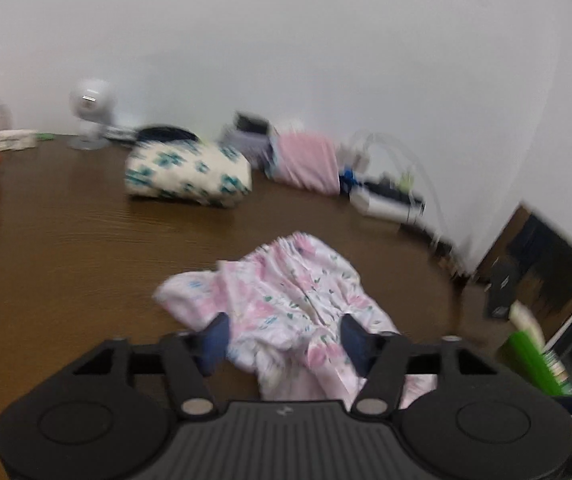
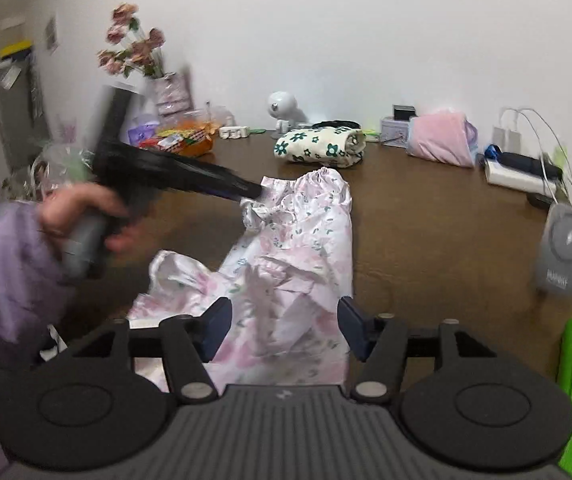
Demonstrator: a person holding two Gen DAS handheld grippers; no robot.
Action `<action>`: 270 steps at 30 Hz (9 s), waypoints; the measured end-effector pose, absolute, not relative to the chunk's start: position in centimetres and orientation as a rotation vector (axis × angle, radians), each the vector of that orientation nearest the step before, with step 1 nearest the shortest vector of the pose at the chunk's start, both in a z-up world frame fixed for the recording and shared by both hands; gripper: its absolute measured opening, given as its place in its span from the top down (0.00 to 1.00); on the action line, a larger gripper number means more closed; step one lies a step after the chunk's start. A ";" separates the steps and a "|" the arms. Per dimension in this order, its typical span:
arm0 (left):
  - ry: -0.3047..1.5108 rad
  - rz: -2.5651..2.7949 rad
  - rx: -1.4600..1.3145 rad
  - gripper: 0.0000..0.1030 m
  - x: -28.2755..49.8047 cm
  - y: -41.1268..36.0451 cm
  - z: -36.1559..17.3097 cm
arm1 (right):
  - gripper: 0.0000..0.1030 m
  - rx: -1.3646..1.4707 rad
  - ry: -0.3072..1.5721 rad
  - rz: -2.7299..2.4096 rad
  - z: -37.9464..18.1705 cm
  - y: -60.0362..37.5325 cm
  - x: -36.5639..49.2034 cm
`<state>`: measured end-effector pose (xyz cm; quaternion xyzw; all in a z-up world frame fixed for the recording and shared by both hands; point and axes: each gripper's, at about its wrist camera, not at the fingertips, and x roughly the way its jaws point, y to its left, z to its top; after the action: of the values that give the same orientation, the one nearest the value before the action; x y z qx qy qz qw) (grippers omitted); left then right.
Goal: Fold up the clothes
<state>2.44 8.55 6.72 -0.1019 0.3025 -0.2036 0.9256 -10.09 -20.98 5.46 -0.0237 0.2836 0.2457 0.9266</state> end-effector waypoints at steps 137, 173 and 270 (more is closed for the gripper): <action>0.911 -0.948 -0.601 0.77 -3.5 8.5 0.5 | 0.83 0.391 0.695 0.867 2.2 -22.7 -5.0; 0.680 -0.484 -0.527 0.92 -6.2 7.4 2.4 | 0.86 0.232 0.561 0.477 1.9 -19.7 -6.4; 0.621 -1.079 -0.027 0.23 -7.1 9.7 4.3 | 0.40 -0.125 0.815 1.175 0.6 -17.0 -3.0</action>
<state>-7.09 9.66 4.30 -0.0124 0.2910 -0.5054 0.8122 -3.02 -17.05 0.57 -0.0574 0.3733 0.5383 0.7534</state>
